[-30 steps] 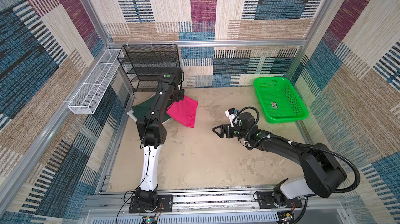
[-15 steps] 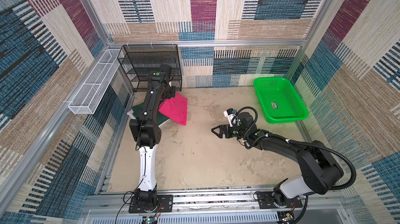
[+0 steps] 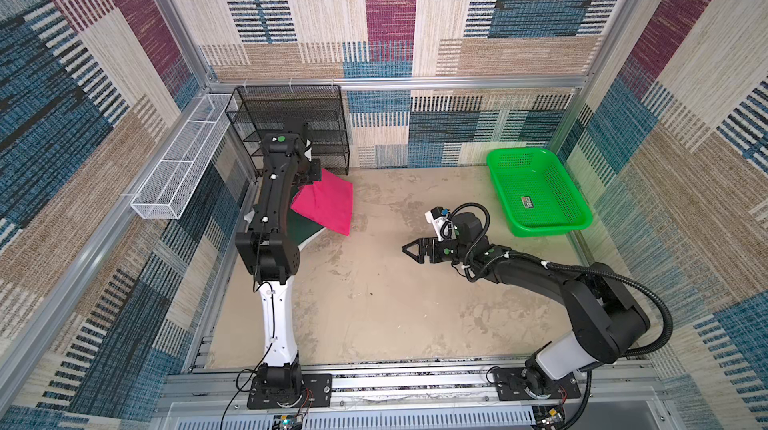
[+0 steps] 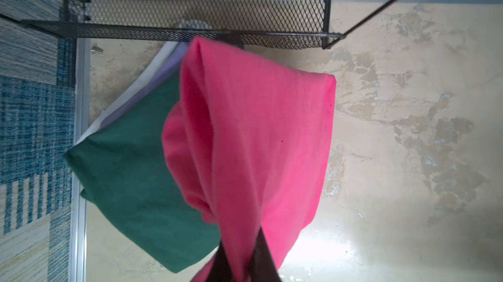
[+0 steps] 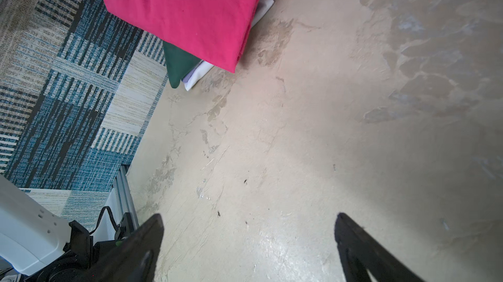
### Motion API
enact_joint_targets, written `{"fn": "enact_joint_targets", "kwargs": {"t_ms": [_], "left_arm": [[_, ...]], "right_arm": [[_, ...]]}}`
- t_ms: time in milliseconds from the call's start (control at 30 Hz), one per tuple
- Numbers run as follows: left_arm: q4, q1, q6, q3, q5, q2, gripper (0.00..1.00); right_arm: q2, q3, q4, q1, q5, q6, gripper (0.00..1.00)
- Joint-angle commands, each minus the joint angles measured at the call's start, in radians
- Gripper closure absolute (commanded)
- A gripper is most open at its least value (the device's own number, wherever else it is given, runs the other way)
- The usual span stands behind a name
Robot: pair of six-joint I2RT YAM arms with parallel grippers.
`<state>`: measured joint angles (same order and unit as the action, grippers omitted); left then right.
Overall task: Fold and stack the t-shirts
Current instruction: 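Lift the magenta shirt with the left gripper while the right gripper draws back, then carry the magenta shirt over the green stack with the left gripper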
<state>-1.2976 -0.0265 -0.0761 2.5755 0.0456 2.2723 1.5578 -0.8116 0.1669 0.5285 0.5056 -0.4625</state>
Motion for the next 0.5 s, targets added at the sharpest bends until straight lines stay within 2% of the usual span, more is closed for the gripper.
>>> {"fn": "enact_joint_targets", "kwargs": {"t_ms": [0, 167, 467], "left_arm": [[0.050, 0.027, 0.002, 0.009, -0.042, -0.005, 1.00], [0.090, 0.069, -0.041, -0.021, -0.085, -0.003, 1.00], [0.216, 0.153, -0.120, -0.170, -0.118, -0.079, 1.00]], "right_arm": [[-0.016, 0.005, 0.025, 0.001, 0.005, -0.007, 0.01], [-0.021, 0.014, 0.013, 0.001, -0.003, -0.001, 0.01], [-0.016, -0.003, 0.005, 0.001, -0.003, 0.003, 0.01]]}}
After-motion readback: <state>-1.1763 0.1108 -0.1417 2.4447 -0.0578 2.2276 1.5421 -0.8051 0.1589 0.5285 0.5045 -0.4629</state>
